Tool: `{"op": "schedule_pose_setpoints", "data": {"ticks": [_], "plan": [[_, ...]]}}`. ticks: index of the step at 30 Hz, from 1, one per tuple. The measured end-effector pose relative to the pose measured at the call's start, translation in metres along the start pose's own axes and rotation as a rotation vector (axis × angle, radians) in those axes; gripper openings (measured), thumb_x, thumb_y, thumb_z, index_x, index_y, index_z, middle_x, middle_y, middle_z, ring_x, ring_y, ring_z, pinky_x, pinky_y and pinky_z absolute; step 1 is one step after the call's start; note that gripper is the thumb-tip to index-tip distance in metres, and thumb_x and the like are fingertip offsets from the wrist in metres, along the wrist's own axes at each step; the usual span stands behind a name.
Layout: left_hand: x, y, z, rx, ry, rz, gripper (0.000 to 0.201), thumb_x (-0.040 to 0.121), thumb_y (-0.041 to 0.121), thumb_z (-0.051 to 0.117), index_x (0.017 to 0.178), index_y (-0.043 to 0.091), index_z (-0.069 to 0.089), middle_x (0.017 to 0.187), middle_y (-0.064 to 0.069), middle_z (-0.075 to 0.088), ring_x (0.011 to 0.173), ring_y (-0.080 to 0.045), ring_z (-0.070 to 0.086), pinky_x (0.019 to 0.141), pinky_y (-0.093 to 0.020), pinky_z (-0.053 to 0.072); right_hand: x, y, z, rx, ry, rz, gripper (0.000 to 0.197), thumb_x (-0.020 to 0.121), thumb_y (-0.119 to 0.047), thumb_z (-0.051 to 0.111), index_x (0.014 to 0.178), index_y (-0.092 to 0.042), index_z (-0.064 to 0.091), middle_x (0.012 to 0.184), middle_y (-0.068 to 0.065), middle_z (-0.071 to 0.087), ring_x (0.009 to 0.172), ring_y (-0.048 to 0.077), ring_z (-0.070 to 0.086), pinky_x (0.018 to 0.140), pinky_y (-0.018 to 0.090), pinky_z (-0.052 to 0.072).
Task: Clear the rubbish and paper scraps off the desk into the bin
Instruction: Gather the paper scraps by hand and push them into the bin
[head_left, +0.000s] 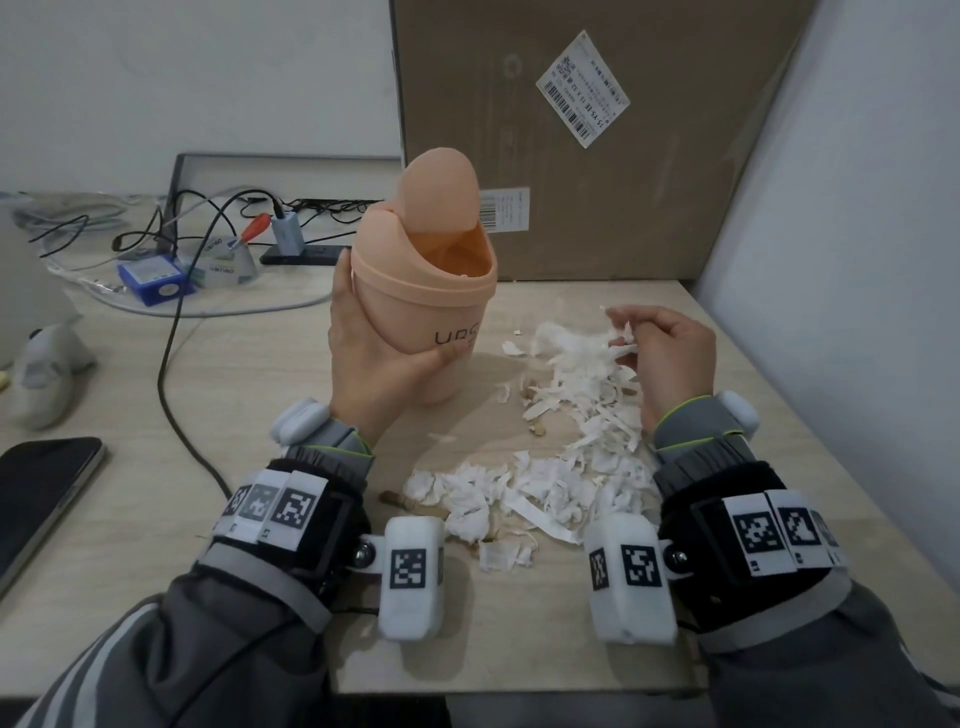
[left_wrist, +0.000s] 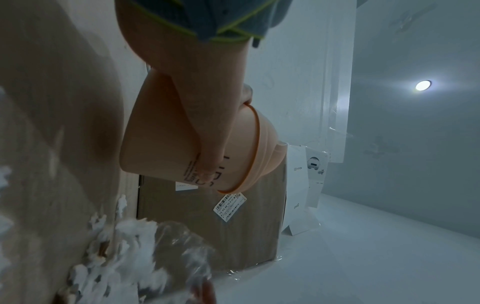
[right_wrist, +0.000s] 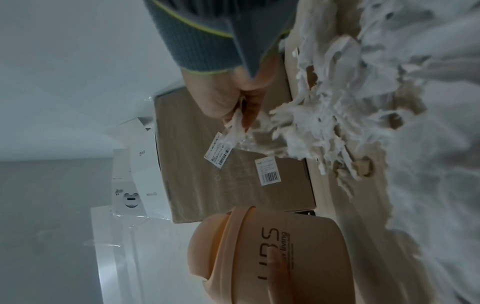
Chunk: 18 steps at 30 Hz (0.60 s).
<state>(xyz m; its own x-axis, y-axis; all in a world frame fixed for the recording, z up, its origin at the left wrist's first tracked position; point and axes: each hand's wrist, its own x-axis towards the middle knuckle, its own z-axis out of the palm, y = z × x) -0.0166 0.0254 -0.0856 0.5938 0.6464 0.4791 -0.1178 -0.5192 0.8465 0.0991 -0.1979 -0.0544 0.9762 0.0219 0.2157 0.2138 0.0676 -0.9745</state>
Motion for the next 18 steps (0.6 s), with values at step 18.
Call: {"op": "schedule_pose_setpoints", "data": {"ticks": [18], "plan": [[0.0017,-0.0023,0.0001,0.013,-0.006,0.002,0.137,0.045,0.061,0.089,0.152,0.041,0.005,0.156,0.006,0.031,0.143,-0.02,0.036,0.114,-0.052,0.038,0.0035,0.0101,-0.0028,-0.245,-0.014,0.119,0.04,0.071,-0.024,0.076,0.051,-0.019,0.042,0.057,0.002,0.049,0.071,0.033,0.062,0.072,0.045,0.053]]}}
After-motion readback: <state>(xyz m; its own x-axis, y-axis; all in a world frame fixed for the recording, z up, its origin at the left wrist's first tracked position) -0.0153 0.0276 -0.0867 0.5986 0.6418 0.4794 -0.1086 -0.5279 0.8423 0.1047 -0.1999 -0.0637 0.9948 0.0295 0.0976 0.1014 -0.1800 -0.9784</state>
